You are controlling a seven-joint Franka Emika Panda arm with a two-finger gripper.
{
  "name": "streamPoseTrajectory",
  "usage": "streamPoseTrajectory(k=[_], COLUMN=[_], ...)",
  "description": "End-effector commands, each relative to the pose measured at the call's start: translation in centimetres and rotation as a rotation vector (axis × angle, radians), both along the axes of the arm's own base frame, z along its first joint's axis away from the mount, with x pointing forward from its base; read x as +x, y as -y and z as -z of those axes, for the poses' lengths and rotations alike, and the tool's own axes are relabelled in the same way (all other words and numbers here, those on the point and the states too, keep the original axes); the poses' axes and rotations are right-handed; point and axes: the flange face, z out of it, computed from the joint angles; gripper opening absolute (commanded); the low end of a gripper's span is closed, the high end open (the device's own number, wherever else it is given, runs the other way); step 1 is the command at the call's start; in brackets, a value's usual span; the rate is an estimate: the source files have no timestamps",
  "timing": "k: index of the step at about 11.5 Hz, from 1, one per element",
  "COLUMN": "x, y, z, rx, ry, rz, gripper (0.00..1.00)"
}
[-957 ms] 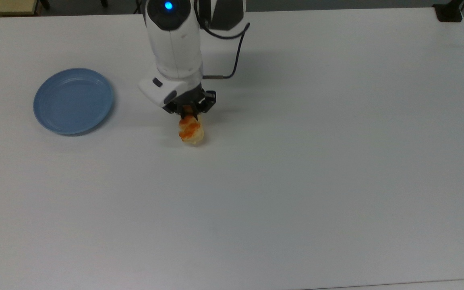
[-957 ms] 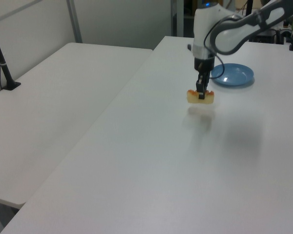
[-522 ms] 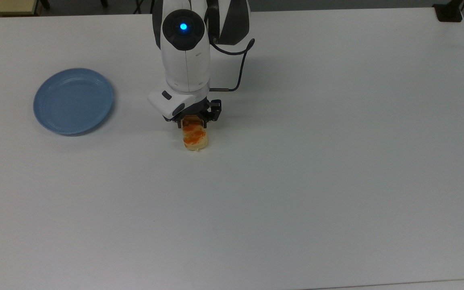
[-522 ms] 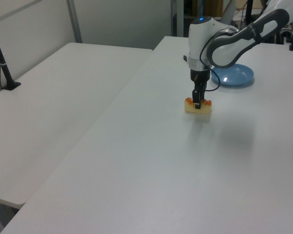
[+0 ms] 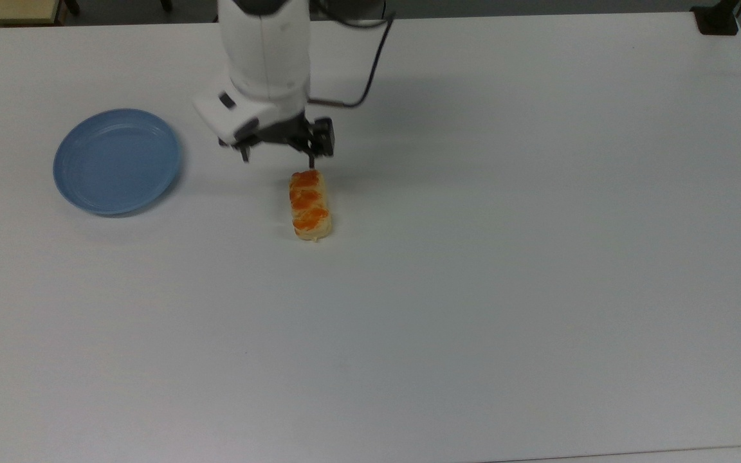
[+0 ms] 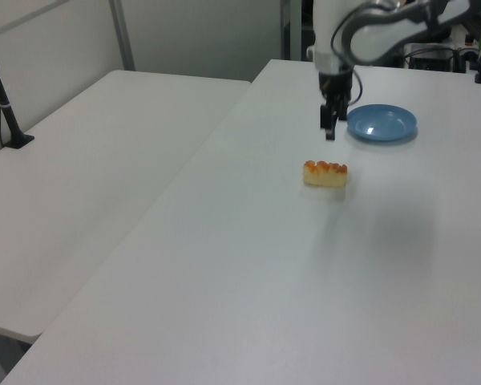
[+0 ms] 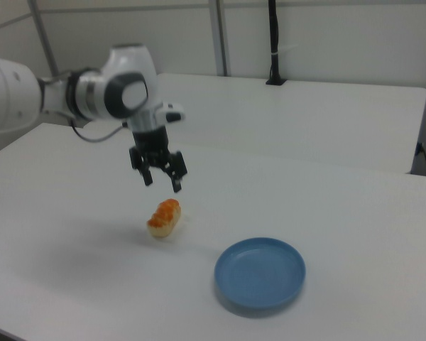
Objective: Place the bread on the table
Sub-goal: 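Open the gripper to release the bread roll and raise it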
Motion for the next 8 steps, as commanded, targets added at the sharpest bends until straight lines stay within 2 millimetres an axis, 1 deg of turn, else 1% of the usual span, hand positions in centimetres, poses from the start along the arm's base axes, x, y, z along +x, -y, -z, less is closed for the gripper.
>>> streamPoseTrajectory(k=[1,2,3,4,5,8], x=[-4.5,-5.6,-6.9,-8.1,-8.7,-8.4], y=[3.8,5.1,6.9,8.4,8.2,8.5], z=[-11.7,-14.6,-17.0,-18.8,-20.0,-20.0], rx=[-0.017,0.025,0.046,0.052,0.045,0.04], ry=[0.024,0.037,0.069,0.099,0.12,0.126], rz=[0.126,0.164,0.198,0.202,0.16,0.099], gripper=[1.0,1.0,1.0,1.0,1.0,1.0])
